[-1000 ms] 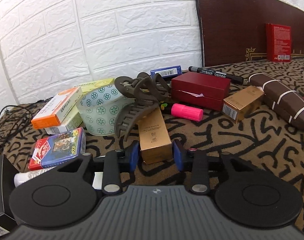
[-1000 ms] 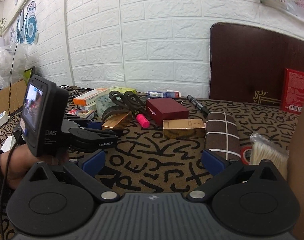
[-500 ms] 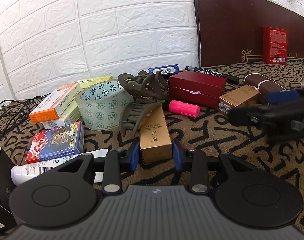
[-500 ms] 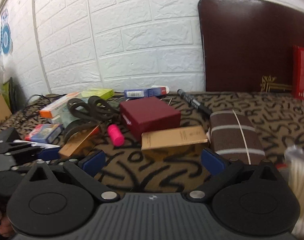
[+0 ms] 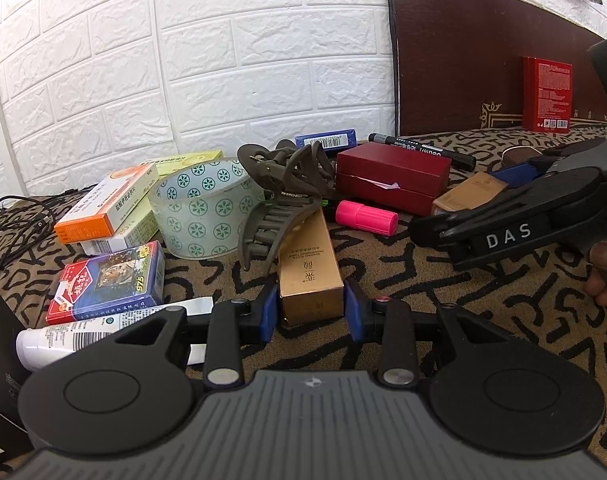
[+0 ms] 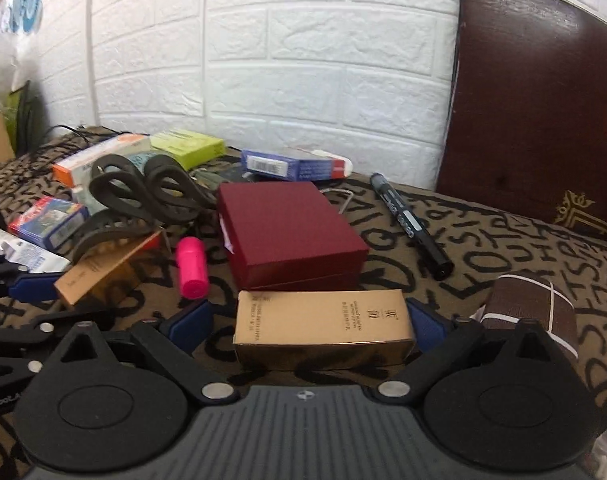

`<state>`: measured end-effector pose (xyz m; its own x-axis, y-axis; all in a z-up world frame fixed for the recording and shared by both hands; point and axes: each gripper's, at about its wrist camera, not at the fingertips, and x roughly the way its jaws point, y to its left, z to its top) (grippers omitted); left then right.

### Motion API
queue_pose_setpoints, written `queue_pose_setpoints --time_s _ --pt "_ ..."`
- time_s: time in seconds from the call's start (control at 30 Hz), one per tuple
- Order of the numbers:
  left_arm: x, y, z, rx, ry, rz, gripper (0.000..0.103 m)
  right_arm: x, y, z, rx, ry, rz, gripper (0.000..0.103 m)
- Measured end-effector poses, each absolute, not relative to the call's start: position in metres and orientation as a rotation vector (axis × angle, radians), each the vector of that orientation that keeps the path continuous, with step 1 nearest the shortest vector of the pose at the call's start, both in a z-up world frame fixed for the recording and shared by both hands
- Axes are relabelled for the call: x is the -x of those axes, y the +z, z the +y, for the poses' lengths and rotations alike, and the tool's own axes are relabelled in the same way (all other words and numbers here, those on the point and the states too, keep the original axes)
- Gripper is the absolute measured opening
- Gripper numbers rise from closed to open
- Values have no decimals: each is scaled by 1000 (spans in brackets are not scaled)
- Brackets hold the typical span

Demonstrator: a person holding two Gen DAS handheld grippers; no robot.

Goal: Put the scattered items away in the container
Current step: 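Grasp the small tan box with left tool while right tool grasps the gold box, then lift and carry both boxes over the cardboard container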

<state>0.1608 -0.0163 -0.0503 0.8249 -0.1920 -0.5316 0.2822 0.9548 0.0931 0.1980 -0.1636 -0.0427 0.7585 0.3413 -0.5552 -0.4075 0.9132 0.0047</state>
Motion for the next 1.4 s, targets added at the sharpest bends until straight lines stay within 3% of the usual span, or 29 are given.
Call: queue_pose_setpoints --time_s 0.63,1.4 --pt "-91 -37 -10 -167 -309 509 33 -104 -31 -156 117 541 601 84" --pt "-61 31 -42 -166 -368 349 32 -45 53 -189 123 451 437 84"
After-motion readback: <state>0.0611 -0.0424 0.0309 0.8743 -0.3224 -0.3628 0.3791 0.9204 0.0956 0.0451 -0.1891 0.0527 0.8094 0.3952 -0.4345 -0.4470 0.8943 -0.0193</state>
